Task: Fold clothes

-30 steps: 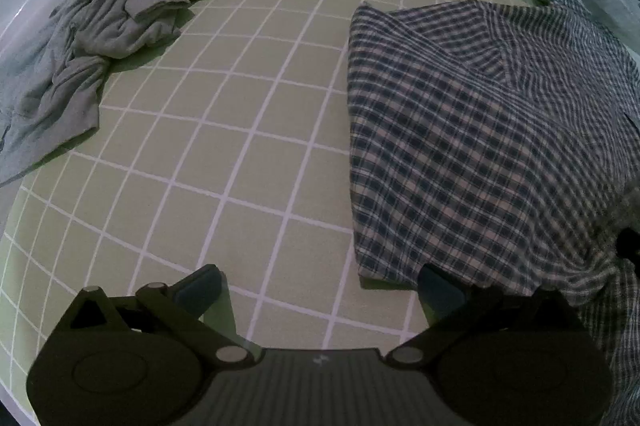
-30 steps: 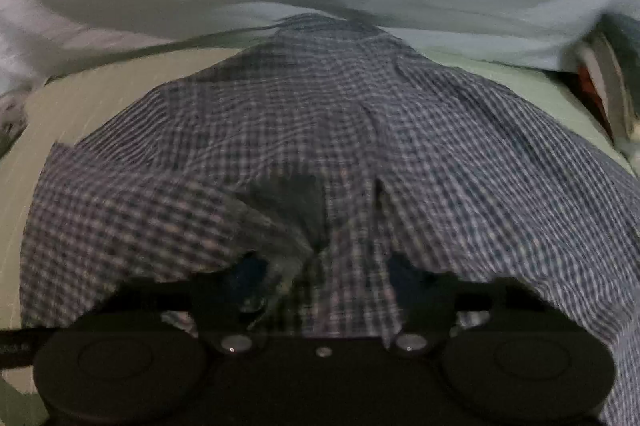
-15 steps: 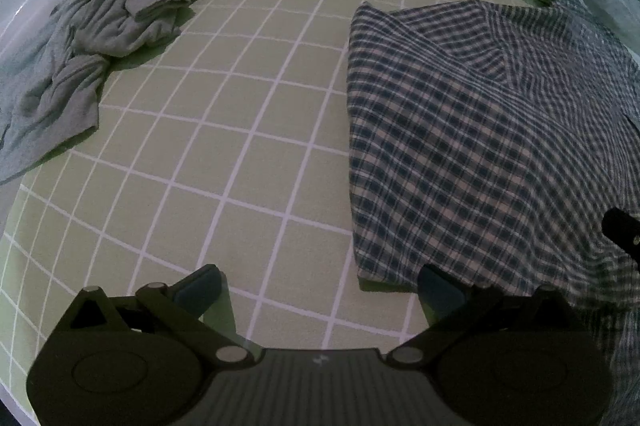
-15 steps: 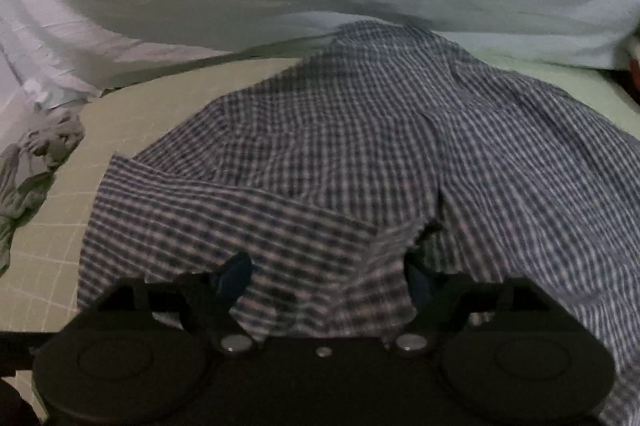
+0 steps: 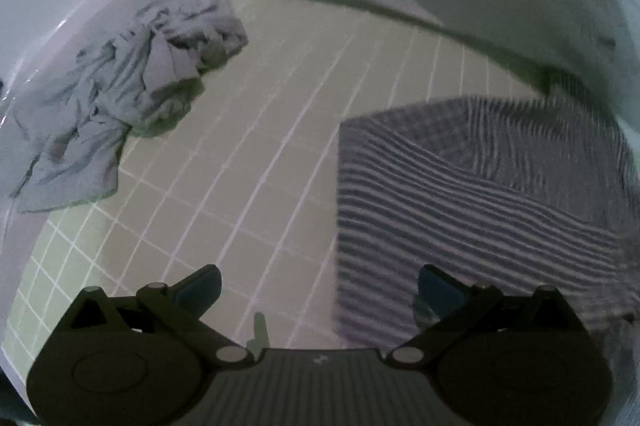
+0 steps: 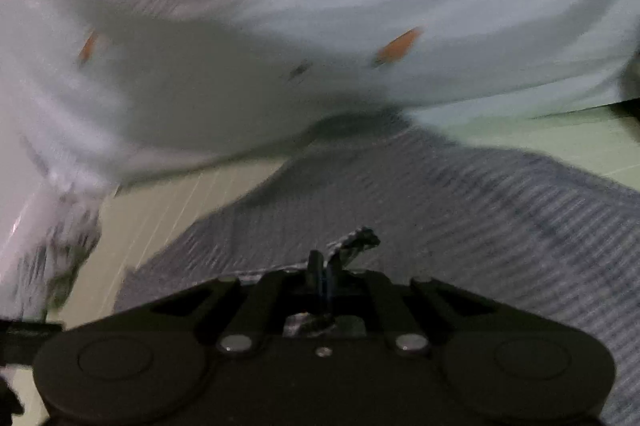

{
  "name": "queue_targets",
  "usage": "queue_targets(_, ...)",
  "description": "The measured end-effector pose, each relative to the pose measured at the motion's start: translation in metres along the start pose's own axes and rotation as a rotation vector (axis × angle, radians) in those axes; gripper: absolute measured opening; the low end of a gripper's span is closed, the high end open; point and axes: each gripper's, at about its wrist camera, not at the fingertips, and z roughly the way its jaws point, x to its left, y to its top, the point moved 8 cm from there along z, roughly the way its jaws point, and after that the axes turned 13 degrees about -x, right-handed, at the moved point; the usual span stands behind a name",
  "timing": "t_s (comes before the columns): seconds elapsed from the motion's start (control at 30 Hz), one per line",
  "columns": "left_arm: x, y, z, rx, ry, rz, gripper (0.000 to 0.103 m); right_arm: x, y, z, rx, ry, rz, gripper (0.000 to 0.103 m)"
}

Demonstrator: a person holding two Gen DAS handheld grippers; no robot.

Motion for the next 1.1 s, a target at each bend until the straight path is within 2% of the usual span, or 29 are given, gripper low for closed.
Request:
queue_targets(0.13, -0.014, 0.003, -0.011, -0.052, 0.015, 0.023, 0.103, -0.086, 0.037, 0.000, -0.088, -0.120, 0.062, 0.002)
queue_targets(0.3, -0.021, -0.008, -0.030, -0.088, 0.053, 0.064, 0.103, -0.215, 0.069, 0.005, -0.187, -0.370, 0.134, 0.002)
queue_targets(0.43, -0.009, -0.027, -0.038, -0.059, 0.123, 0.059, 0.103, -0.284, 0.052, 0.029, -0.127, -0.503, 0.144, 0.003)
queue_targets(0.47, -0.004, -0.032, -0.039, -0.046, 0.145, 0.049, 0.103, -0.291, 0.044, 0.035, -0.093, -0.503, 0.143, 0.008)
queue_targets(0.5, 0.002, -0.037, -0.040, -0.033, 0.163, 0.031, 0.103, -0.293, 0.037, 0.040, -0.063, -0.498, 0.137, 0.011)
queue_targets(0.53, 0.007, -0.042, -0.042, -0.023, 0.177, 0.008, 0.103, -0.293, 0.030, 0.042, -0.043, -0.490, 0.120, 0.025)
queue_targets(0.57, 0.011, -0.047, -0.046, -0.018, 0.185, -0.008, 0.103, -0.289, 0.025, 0.043, -0.033, -0.479, 0.102, 0.051)
queue_targets(0.63, 0.019, -0.055, -0.052, -0.014, 0.196, -0.030, 0.103, -0.282, 0.018, 0.037, -0.038, -0.481, 0.090, 0.076)
queue_targets(0.7, 0.026, -0.063, -0.059, -0.010, 0.208, -0.053, 0.103, -0.271, 0.013, 0.030, -0.047, -0.469, 0.088, 0.090)
queue_targets(0.73, 0.030, -0.067, -0.062, -0.009, 0.207, -0.062, 0.103, -0.266, 0.012, 0.025, -0.055, -0.448, 0.099, 0.103)
queue_targets(0.87, 0.044, -0.078, -0.069, -0.013, 0.185, -0.101, 0.103, -0.222, 0.008, 0.008, -0.062, -0.313, 0.116, 0.103)
queue_targets(0.93, 0.050, -0.084, -0.069, -0.017, 0.161, -0.106, 0.103, -0.195, 0.007, -0.002, -0.075, -0.291, 0.074, 0.103)
queue_targets(1.1, 0.072, -0.101, -0.066, -0.008, 0.067, -0.067, 0.103, -0.127, -0.012, -0.040, -0.088, -0.223, 0.106, 0.103)
